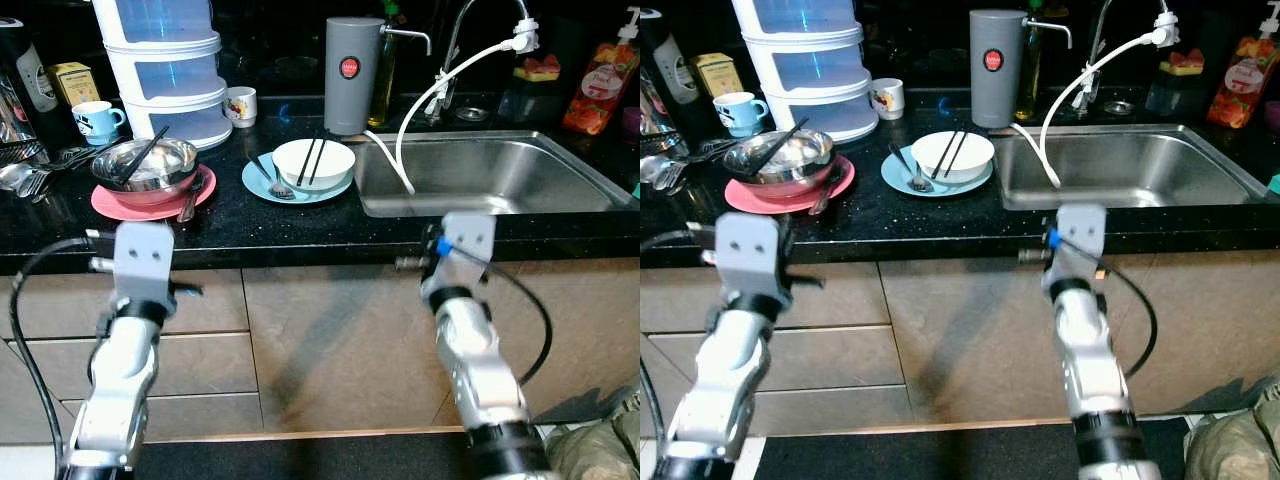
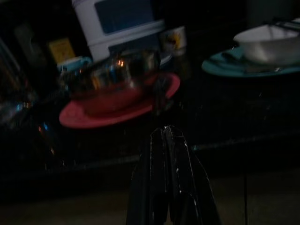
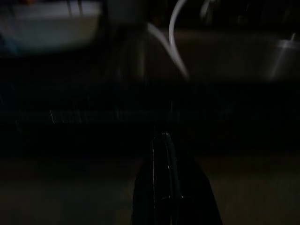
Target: Kitchen organization
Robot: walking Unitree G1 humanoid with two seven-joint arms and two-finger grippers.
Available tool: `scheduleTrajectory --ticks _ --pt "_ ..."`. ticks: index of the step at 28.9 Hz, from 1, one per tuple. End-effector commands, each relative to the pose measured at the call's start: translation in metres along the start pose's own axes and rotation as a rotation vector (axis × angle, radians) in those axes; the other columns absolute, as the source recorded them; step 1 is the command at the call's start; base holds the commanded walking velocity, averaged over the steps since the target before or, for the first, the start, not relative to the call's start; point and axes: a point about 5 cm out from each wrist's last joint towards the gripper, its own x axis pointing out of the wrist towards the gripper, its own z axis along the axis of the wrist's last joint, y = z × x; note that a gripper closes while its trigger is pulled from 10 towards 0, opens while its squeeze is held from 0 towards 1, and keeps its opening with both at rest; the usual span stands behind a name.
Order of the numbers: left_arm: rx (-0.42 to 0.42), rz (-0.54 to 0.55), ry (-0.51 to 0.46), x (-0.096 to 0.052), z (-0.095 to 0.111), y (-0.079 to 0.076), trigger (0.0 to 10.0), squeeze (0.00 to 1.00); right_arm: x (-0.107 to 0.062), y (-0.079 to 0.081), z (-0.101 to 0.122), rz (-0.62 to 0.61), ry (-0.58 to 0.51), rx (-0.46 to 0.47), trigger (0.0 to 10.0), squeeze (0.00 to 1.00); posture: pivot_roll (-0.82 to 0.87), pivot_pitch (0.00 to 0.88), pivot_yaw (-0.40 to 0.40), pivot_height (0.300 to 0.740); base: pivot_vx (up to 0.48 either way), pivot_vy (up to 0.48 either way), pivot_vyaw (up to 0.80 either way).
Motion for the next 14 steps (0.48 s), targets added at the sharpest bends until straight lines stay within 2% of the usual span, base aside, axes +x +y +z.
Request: scheduleTrajectory --ticks 1,5,8,9,12,14 --pt "-0.006 0.022 0.028 -0.008 -0.012 -0.003 10.0 0.00 -0.004 0.000 -0.015 0.010 0.062 -0.006 10.0 0.00 0.00 0.025 -0.011 0.740 0.000 0.000 0.00" --pt "-0.105 -0.013 0.169 -0.030 -0.037 -0.007 10.0 0.00 -0.015 -0.001 -0.033 0.040 0.107 -0.025 10.0 0.00 0.00 0.021 -0.009 0.740 0.000 0.000 0.00" --pt "-0.112 -0.015 0.178 -0.032 -0.039 -0.007 10.0 0.00 -0.016 0.000 -0.033 0.051 0.106 -0.018 10.0 0.00 0.00 0.021 -0.009 0.740 0.000 0.000 0.00" --pt "-0.084 -0.015 0.173 -0.032 -0.038 -0.006 10.0 0.00 -0.016 0.002 -0.032 0.068 0.107 -0.006 10.0 0.00 0.00 0.018 -0.008 0.740 0.000 0.000 0.00" --pt "-0.076 -0.014 0.174 -0.031 -0.037 -0.007 10.0 0.00 -0.016 0.007 -0.029 0.109 0.104 0.008 10.0 0.00 0.00 0.017 -0.009 0.740 0.000 0.000 0.00" --pt "-0.094 -0.014 0.126 -0.023 -0.028 -0.006 10.0 0.00 -0.013 0.021 -0.020 0.187 0.065 -0.046 10.0 0.00 0.00 0.014 -0.011 0.740 0.000 0.000 0.00"
